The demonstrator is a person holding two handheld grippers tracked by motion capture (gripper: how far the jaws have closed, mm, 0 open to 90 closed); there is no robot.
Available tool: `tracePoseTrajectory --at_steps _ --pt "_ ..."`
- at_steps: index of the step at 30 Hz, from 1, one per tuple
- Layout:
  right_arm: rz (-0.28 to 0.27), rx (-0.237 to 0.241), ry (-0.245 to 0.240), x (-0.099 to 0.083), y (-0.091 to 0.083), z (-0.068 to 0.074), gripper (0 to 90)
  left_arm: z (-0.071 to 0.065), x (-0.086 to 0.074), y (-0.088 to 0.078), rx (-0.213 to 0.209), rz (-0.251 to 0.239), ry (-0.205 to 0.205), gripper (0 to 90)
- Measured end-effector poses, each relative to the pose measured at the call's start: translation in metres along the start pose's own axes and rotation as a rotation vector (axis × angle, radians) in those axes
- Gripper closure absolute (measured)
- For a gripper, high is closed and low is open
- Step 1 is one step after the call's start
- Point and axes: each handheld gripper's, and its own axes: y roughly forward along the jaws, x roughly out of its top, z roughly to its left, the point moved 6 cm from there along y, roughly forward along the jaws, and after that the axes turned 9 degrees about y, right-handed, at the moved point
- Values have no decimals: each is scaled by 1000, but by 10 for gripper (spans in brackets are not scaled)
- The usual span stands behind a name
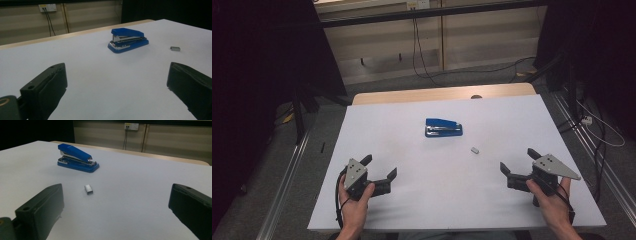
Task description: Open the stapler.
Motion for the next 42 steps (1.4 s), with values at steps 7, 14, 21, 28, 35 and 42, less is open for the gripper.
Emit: tracePoseTrajectory --at_steps 7,14,21,28,35,42 --pt "17 21 4 -2 0 2 5 2 0 2 -5 7 -9 31" --pt "27 61 10 -3 3 9 8 7 -3 2 -9 16 -37 31" --pt "47 72 -12 -2 4 16 17 4 1 7 -40 7 -33 30" --pt "43 111 -21 1 4 28 19 1 0 15 -55 40 10 30" --pt "58 134 -19 3 18 35 35 -1 -2 23 -84 60 32 37" --pt "41 174 -59 12 37 56 70 -9 7 25 -95 38 62 46"
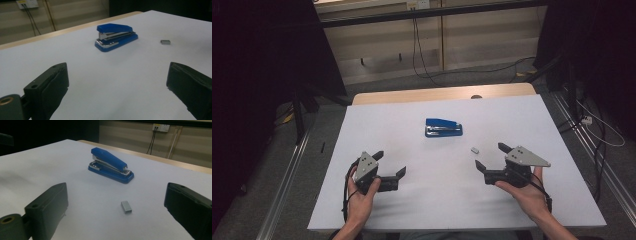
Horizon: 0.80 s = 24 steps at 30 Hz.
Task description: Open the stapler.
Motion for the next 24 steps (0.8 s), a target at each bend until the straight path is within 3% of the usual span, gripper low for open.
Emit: tracePoseTrajectory --at_steps 5,6,11,13,14,16,24 --pt "-3 -9 6 8 6 0 58 4 6 9 61 3 41 76" --pt "-4 -3 7 10 8 0 58 3 8 13 39 11 25 76" --pt "5 17 -11 14 23 3 66 -1 14 20 35 -3 37 49" --pt "11 30 -14 15 29 6 88 -4 15 21 3 -33 5 35" --pt "10 45 -3 15 32 7 87 -7 14 25 -7 -31 17 38" --pt "6 50 -12 16 36 10 84 -8 14 28 -7 -33 35 44" --pt "-17 55 -41 22 55 15 83 1 19 43 4 -62 43 43"
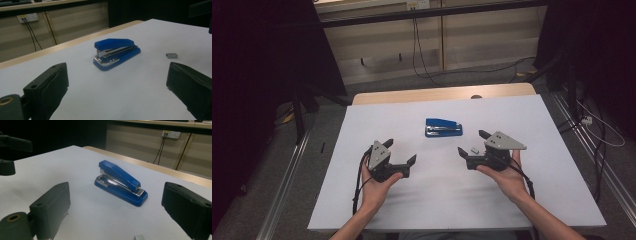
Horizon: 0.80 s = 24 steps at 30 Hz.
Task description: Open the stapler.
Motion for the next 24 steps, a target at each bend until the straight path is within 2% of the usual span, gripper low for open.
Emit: tracePoseTrajectory --at_steps 2,5,6,9,12,14,16,21,24 --pt "5 2 0 0 4 0 84 1 0 6 -7 4 -12 42" --pt "11 4 2 0 9 0 84 4 -2 13 2 32 14 44" --pt "26 2 14 -3 13 -2 85 6 -3 18 19 56 10 38" --pt "45 -4 34 -7 17 -4 87 8 -5 21 12 70 -7 45" --pt "51 -4 26 -9 21 -4 94 9 -5 24 -7 54 7 43" --pt "46 -5 30 -8 24 -4 100 11 -3 26 -6 46 6 43" --pt "51 -5 26 -7 27 -5 102 11 0 31 -3 28 24 42" --pt "61 -5 22 -5 35 -6 105 10 4 39 -14 24 17 42" --pt "70 -12 14 -5 42 -7 107 15 6 47 -14 27 -1 44"
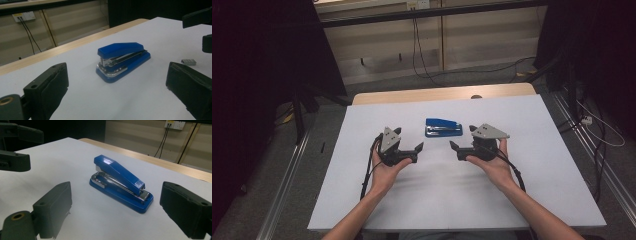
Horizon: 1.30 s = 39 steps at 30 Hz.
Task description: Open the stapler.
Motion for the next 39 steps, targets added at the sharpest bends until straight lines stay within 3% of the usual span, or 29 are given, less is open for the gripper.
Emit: tracePoseTrajectory --at_steps 8,10,15,17,20,22,25,26,28,29,30,34,35,39 --pt "-11 -5 -16 12 17 1 114 15 6 11 20 17 24 54" --pt "28 12 0 11 28 1 132 19 9 15 26 12 19 52" --pt "57 35 -10 8 38 3 195 25 11 23 17 11 -15 71" --pt "78 61 5 8 42 3 252 25 9 25 21 11 -9 71" --pt "75 64 3 9 48 2 318 26 8 30 22 11 -12 71" --pt "66 63 6 12 52 1 412 27 8 35 24 15 -5 71" --pt "67 73 20 12 54 1 457 31 9 42 20 14 -4 71" --pt "61 82 19 13 58 -1 550 34 10 45 25 11 -6 72" --pt "60 82 30 12 59 -1 567 36 11 50 24 14 -6 72" --pt "57 81 33 12 63 -3 652 38 12 52 24 14 -4 76" --pt "55 90 39 12 65 -2 675 39 13 53 23 9 -10 80" --pt "47 95 40 14 69 -2 741 42 15 55 32 -15 -28 78" --pt "48 106 51 13 72 -1 801 43 15 53 32 -14 -19 77" --pt "62 110 46 12 76 0 900 45 13 53 32 -10 -30 70"
